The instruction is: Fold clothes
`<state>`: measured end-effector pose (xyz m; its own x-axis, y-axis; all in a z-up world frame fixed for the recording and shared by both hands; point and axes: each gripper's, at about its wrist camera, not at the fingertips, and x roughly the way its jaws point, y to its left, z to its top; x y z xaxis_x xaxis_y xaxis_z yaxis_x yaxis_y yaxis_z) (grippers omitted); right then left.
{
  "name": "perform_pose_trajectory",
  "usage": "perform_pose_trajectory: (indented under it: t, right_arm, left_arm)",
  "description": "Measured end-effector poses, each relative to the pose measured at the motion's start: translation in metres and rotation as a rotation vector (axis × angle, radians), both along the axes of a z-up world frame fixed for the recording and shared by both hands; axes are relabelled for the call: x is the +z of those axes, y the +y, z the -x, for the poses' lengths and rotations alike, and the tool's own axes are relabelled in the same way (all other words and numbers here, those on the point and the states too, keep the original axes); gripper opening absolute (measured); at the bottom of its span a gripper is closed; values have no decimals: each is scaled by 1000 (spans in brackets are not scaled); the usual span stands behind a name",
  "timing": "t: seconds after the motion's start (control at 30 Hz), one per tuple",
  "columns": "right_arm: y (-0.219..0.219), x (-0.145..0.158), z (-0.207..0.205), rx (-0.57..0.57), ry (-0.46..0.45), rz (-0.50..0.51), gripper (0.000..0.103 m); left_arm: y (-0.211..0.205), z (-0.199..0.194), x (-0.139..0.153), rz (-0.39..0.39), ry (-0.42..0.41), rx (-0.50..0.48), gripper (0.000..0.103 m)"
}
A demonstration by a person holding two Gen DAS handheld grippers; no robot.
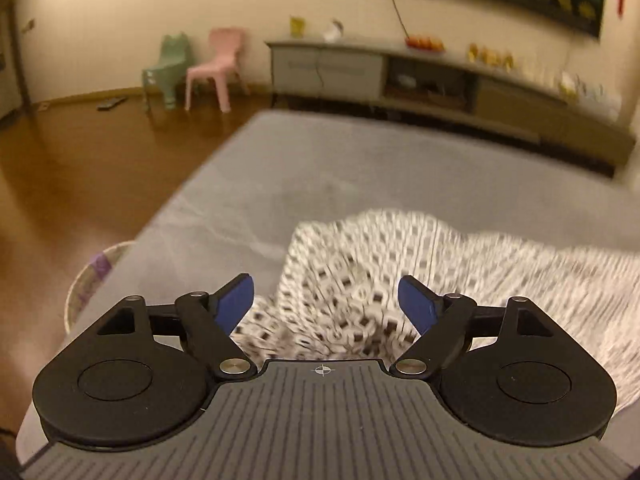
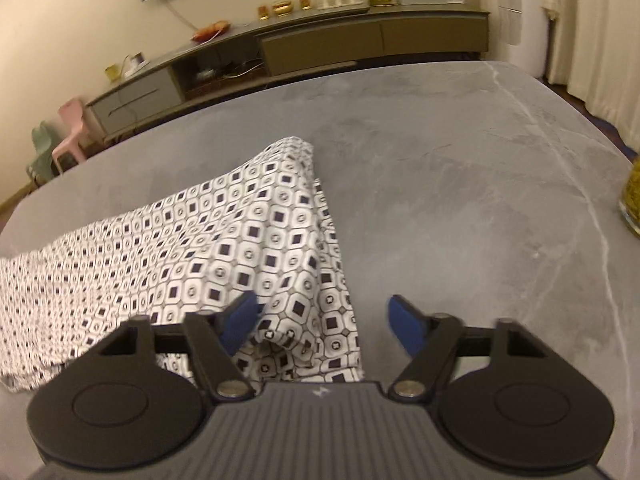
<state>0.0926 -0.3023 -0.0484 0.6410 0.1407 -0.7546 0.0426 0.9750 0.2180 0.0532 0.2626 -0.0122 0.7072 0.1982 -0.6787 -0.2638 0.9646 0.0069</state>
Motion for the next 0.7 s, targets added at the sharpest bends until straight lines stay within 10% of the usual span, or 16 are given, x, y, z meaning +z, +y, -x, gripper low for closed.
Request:
perform_pose_trajectory:
  t: [0.07, 0.13, 0.4, 0.7]
  right_arm:
    - [7, 1, 1, 28, 0, 0, 11]
    - [12, 7, 3, 41, -30, 14, 4]
    - [-16, 109, 54, 40, -528, -293, 3]
    - [-10, 115, -77, -75, -328, 116, 4]
  left_arm:
    - [-5, -8, -18, 6, 16, -14, 68]
    - [-6, -14, -27, 25, 26, -47, 2]
    - [13, 0, 41, 193, -264, 8, 0]
    - [6, -91, 96, 204, -220, 108, 0]
